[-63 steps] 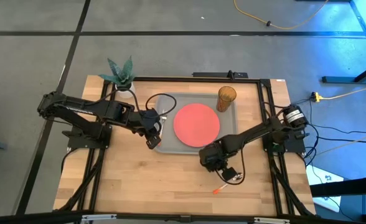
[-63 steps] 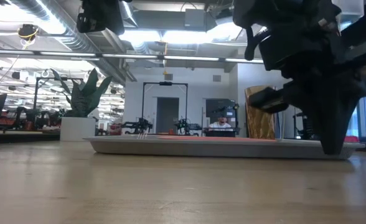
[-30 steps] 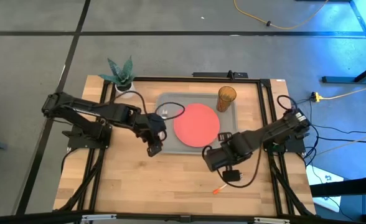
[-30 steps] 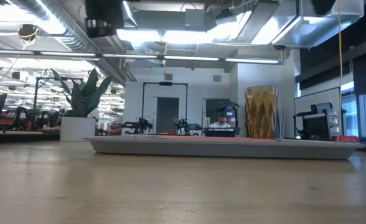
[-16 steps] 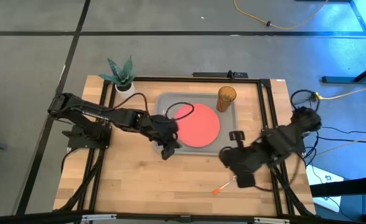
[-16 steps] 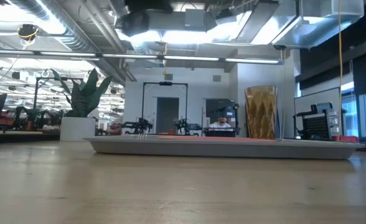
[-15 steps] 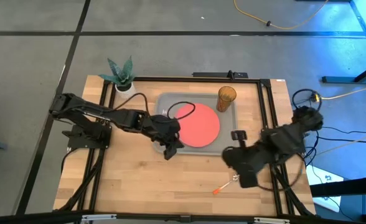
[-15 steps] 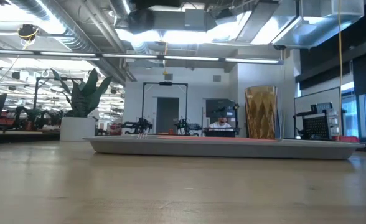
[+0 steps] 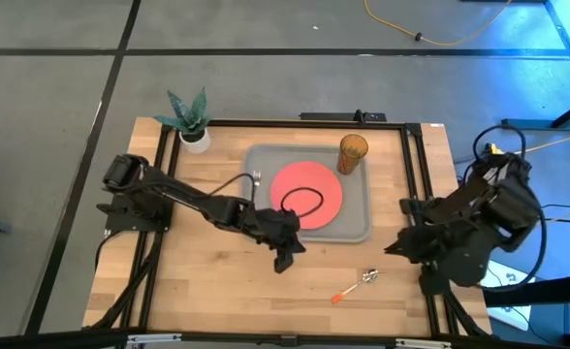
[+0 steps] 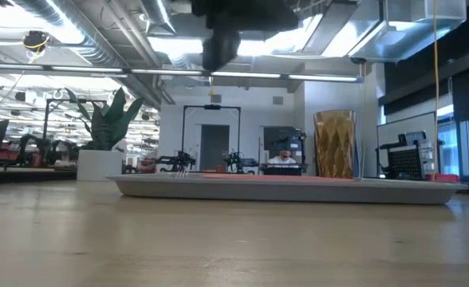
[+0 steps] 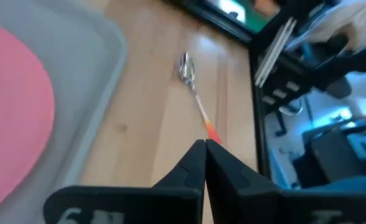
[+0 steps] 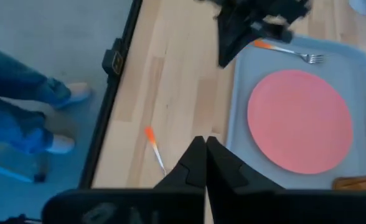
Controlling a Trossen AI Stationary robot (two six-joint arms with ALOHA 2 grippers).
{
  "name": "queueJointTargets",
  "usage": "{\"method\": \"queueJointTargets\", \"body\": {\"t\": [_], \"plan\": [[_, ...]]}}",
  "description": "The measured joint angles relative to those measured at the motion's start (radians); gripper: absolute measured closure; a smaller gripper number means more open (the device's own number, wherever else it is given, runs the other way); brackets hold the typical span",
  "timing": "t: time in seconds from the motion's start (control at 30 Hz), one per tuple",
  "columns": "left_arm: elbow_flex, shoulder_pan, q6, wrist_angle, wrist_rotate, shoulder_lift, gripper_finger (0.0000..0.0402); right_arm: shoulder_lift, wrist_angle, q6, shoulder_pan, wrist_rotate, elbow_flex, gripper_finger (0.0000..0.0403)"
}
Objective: Pick and place plate/cup/fork/spoon on tray
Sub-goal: Put the orange spoon on the right side of the orange fork on the gray serving tray
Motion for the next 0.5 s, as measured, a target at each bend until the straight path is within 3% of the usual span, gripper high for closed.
{"method": "queueJointTargets", "body": {"t": [0.17,0.33,0.5], "plan": [[-0.004,-0.019,-0.036,0.011,-0.016,0.065,0.0401,-0.051,0.003,0.192,0.041,0.003,-0.114,0.0403],[-0.002,-0.023,-0.059,0.009,-0.012,0.076,0.0401,-0.133,0.0,0.549,0.091,-0.037,-0.385,0.0403],[-0.002,-0.019,-0.046,0.018,0.001,0.066,0.0401,-0.186,0.083,0.854,0.11,-0.154,-0.66,0.0403]]}}
